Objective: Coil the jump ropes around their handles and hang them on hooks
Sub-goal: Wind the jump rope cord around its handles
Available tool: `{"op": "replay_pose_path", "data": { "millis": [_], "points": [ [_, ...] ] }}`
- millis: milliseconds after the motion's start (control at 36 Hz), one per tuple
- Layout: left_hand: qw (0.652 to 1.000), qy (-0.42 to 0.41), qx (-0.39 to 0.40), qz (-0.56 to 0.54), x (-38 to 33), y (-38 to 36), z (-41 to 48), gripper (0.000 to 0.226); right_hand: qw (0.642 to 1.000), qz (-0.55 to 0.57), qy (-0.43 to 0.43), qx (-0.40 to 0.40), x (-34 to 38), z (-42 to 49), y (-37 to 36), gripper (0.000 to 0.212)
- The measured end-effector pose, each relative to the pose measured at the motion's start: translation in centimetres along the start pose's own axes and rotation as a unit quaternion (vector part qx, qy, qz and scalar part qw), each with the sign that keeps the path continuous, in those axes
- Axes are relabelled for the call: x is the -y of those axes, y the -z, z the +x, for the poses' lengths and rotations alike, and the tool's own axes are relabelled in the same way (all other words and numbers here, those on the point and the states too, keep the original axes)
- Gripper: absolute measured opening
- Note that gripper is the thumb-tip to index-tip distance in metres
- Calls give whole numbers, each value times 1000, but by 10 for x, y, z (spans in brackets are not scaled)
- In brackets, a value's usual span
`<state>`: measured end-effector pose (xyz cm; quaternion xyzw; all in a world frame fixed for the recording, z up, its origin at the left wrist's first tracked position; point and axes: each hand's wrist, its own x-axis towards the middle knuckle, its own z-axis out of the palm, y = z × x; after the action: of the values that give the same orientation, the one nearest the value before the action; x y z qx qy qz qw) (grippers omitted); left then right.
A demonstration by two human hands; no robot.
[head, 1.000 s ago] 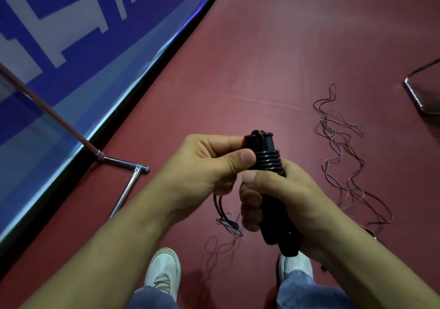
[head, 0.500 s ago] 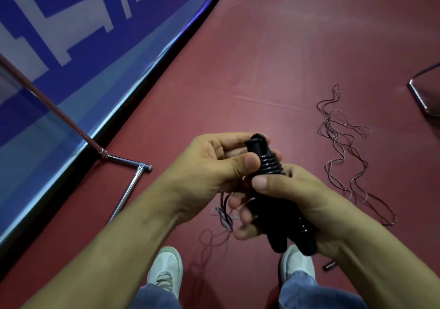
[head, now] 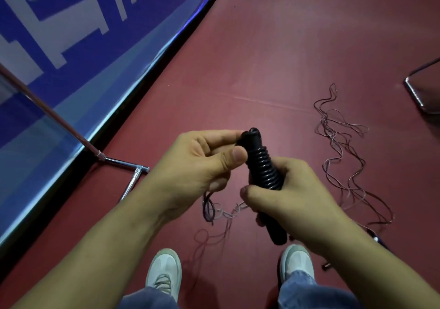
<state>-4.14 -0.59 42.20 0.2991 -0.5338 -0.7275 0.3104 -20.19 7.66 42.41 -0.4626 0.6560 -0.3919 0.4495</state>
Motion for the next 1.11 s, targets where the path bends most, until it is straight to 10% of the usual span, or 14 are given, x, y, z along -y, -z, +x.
{"op": "replay_pose_path", "data": {
  "millis": [278, 500, 806, 1111],
  "points": [
    [997, -63, 4, 36, 3, -8, 1, 31, 929, 300, -36, 213, -2, -7, -2, 26],
    [982, -67, -136, 109, 14, -10, 2, 9, 999, -6, -37, 17, -6, 4, -7, 23],
    [982, -80, -64, 158, 8, -13, 2, 11, 982, 169, -78, 18, 3, -2, -8, 69],
    [980, -60, -13, 191, 8, 10, -4, 23, 968, 223, -90, 66, -1, 0, -9, 58]
  ]
}}
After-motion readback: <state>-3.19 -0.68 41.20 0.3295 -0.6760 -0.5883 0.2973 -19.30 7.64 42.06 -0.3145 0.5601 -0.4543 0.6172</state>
